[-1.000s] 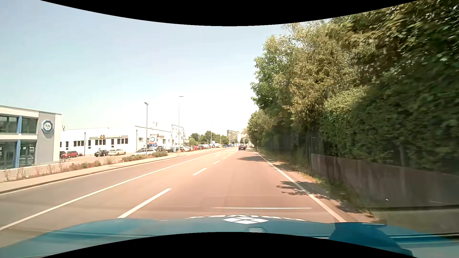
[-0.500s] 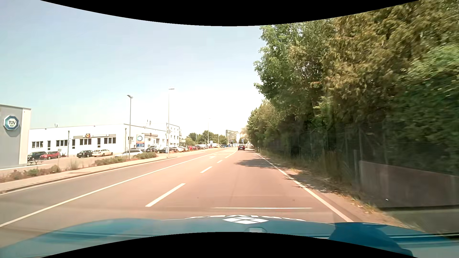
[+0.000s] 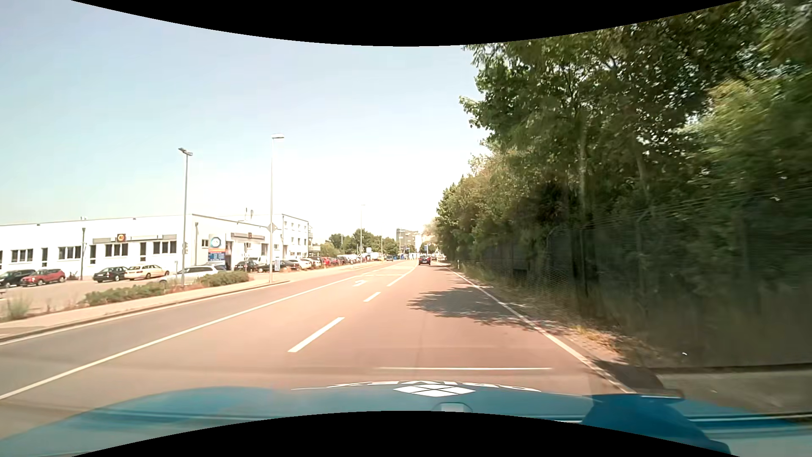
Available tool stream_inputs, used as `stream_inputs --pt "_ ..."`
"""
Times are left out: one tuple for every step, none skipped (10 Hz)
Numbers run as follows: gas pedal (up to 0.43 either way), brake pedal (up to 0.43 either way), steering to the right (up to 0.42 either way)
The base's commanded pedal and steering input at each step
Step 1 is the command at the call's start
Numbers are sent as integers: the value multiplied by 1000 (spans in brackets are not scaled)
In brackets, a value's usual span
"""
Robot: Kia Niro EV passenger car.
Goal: Follow the waypoints while adhering to traffic rules and regulations
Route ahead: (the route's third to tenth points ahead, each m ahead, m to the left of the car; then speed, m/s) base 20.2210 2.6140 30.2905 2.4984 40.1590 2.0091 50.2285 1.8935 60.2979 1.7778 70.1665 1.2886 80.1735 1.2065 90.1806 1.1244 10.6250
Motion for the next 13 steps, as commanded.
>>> stream_inputs --pt "248 0 6" --pt "248 0 6" --pt "248 0 6" --pt "248 0 6" --pt "248 0 6" --pt "248 0 6" --pt "248 0 6" --pt "248 0 6" --pt "248 0 4" --pt "248 0 3" --pt "248 0 2" --pt "248 0 1" --pt "248 0 0"
